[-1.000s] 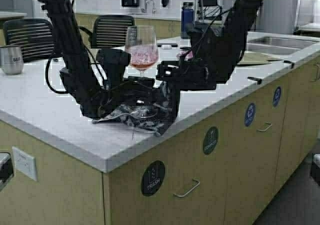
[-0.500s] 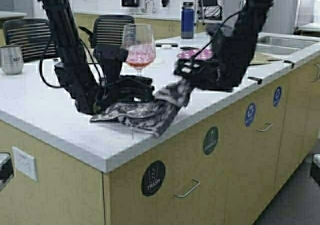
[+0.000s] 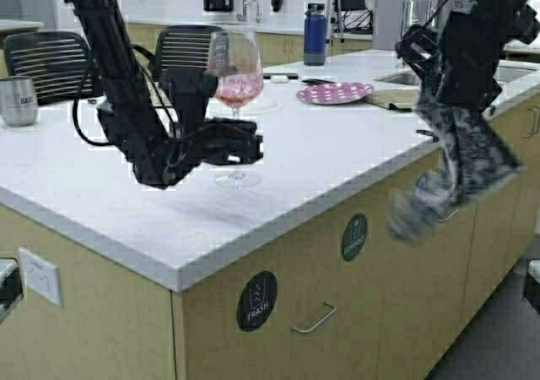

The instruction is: Get the cloth and wipe up the spill under the wine glass

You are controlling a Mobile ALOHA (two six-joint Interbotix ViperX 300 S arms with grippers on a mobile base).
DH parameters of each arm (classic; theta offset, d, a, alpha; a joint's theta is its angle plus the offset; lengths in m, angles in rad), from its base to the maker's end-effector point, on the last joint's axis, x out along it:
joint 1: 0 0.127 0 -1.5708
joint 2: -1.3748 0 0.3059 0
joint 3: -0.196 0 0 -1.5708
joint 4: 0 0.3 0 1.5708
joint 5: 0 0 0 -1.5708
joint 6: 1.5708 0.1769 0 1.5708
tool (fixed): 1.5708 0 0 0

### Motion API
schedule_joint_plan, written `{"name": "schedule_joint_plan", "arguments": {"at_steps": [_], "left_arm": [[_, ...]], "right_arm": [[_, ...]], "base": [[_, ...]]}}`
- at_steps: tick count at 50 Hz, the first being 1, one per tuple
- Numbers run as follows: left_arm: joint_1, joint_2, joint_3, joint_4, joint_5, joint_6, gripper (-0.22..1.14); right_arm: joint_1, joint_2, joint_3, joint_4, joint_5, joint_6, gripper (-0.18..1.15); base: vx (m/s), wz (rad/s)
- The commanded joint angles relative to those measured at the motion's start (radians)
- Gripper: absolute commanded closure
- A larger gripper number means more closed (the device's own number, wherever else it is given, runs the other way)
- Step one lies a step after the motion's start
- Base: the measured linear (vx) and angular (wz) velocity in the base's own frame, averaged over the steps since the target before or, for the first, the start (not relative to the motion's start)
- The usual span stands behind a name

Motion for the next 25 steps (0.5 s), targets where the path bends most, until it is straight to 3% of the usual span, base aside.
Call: {"name": "schedule_joint_plan", "arguments": {"at_steps": [1,12,25], "left_arm": [[0.002,0.011,-0.031,-0.017,-0.006,0.005,0.64],[0.002,0.064,-0.061,-0.023,-0.006,0.005,0.52],[0.002,0.086,-0.067,-0.054,-0.02,0.0,0.13]], "right_arm": [[0.003,-0.041,0.003,-0.035,-0.014,0.0,0.92],[0.003,-0.035,0.011,-0.057,-0.014,-0.002,0.92],[0.003,-0.031,0.017,-0.086,-0.014,-0.002,0.92]], "base": [[0.0,0.0],[0.0,0.0],[0.0,0.0]]}}
